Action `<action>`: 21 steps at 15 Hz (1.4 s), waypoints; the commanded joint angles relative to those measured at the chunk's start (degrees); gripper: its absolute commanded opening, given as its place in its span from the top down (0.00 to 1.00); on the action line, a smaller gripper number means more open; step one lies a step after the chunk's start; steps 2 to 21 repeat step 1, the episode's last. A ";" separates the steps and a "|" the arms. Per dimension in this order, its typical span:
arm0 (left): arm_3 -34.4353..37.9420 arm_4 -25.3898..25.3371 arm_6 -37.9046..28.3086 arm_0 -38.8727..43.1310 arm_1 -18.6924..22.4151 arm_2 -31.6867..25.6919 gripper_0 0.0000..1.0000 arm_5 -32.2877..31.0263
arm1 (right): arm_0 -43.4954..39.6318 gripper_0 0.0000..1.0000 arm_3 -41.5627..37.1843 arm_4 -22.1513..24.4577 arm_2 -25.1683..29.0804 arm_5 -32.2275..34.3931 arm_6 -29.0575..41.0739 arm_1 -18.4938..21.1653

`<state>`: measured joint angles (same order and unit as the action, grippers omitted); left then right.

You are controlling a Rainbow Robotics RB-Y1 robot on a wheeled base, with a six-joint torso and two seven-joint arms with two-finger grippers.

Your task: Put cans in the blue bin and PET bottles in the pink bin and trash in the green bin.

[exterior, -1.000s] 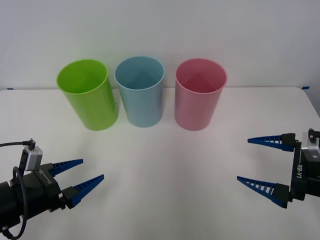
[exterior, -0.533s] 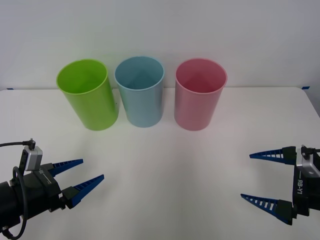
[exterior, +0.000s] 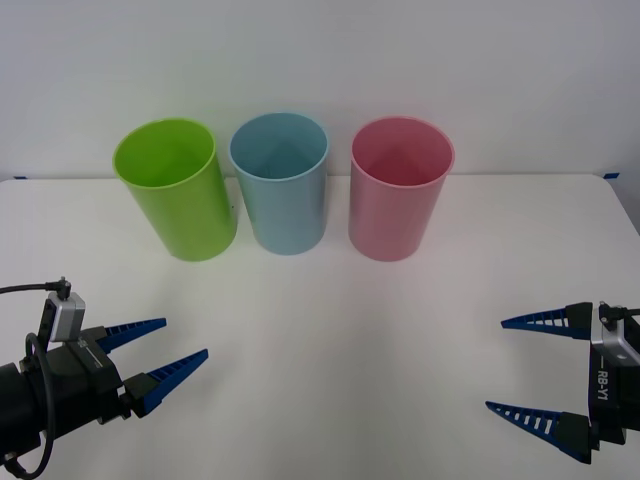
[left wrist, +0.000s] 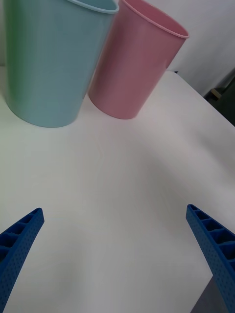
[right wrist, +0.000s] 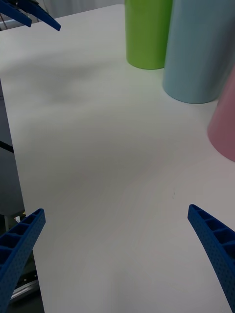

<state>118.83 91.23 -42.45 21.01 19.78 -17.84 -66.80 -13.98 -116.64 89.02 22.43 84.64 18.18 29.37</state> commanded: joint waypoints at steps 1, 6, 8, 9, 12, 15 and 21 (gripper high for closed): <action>0.00 0.00 0.00 0.00 0.00 0.00 0.00 0.00 | 0.00 0.00 0.01 0.01 -0.02 -0.01 0.01 -0.01; 0.00 0.00 0.00 0.00 0.00 0.00 0.00 0.00 | 0.00 0.00 0.01 0.01 -0.02 -0.01 0.01 -0.01; 0.00 0.00 0.00 0.00 0.00 0.00 0.00 0.00 | 0.00 0.00 0.01 0.01 -0.02 -0.01 0.01 -0.01; 0.00 0.00 0.00 0.00 0.00 0.00 0.00 0.00 | 0.00 0.00 0.01 0.01 -0.02 -0.01 0.01 -0.01; 0.00 0.00 0.00 0.00 0.00 0.00 0.00 0.00 | 0.00 0.00 0.01 0.01 -0.02 -0.01 0.01 -0.01; 0.00 0.00 0.00 0.00 0.00 0.00 0.00 0.00 | 0.00 0.00 0.01 0.01 -0.02 -0.01 0.01 -0.01; 0.00 0.00 0.00 0.00 0.00 0.00 0.00 0.00 | 0.00 0.00 0.01 0.01 -0.02 -0.01 0.01 -0.01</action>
